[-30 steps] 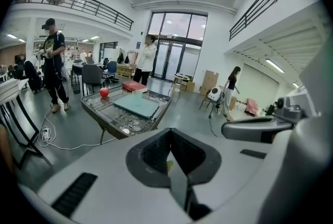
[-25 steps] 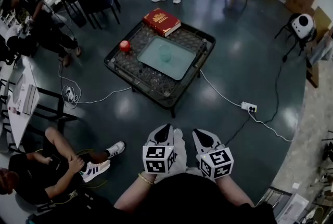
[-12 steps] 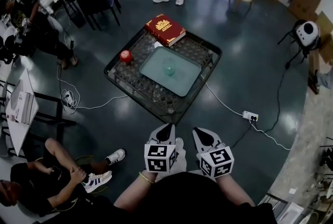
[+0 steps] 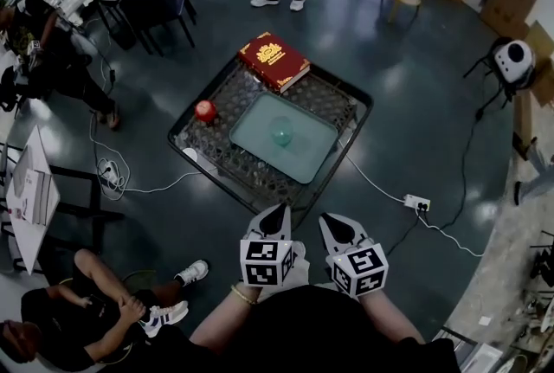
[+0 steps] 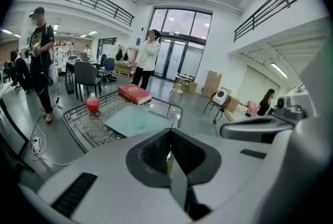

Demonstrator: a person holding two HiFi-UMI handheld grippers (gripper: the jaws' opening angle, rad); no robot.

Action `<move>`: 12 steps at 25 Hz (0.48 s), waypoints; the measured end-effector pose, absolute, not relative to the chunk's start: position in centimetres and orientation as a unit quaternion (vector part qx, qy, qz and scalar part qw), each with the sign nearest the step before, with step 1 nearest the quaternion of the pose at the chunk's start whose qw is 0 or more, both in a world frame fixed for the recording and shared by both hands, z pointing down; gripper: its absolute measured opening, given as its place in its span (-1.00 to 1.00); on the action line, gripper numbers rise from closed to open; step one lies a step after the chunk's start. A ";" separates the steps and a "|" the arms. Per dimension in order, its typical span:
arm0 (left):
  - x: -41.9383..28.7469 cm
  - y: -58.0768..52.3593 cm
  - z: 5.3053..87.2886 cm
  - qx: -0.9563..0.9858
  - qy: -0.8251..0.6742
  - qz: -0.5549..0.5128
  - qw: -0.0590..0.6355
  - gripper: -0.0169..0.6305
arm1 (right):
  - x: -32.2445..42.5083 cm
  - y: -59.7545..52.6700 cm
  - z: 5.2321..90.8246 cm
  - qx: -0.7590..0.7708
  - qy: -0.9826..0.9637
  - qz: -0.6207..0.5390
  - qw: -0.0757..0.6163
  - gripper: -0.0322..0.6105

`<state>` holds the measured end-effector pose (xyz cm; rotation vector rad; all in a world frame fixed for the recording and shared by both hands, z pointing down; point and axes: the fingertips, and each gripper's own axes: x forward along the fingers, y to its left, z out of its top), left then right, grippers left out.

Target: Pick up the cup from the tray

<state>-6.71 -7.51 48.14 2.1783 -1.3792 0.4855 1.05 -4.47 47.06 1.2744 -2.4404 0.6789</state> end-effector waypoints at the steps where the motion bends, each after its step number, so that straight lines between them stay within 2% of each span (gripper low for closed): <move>1: -6.8 -8.1 48.2 0.802 -0.508 0.179 0.257 -0.92 | 1.0 -5.1 47.2 0.445 -0.850 0.237 0.153 -0.89; 12: -7.7 -12.7 49.1 0.804 -0.504 0.182 0.259 -0.92 | 0.0 -9.9 48.1 0.438 -0.848 0.252 0.159 -0.89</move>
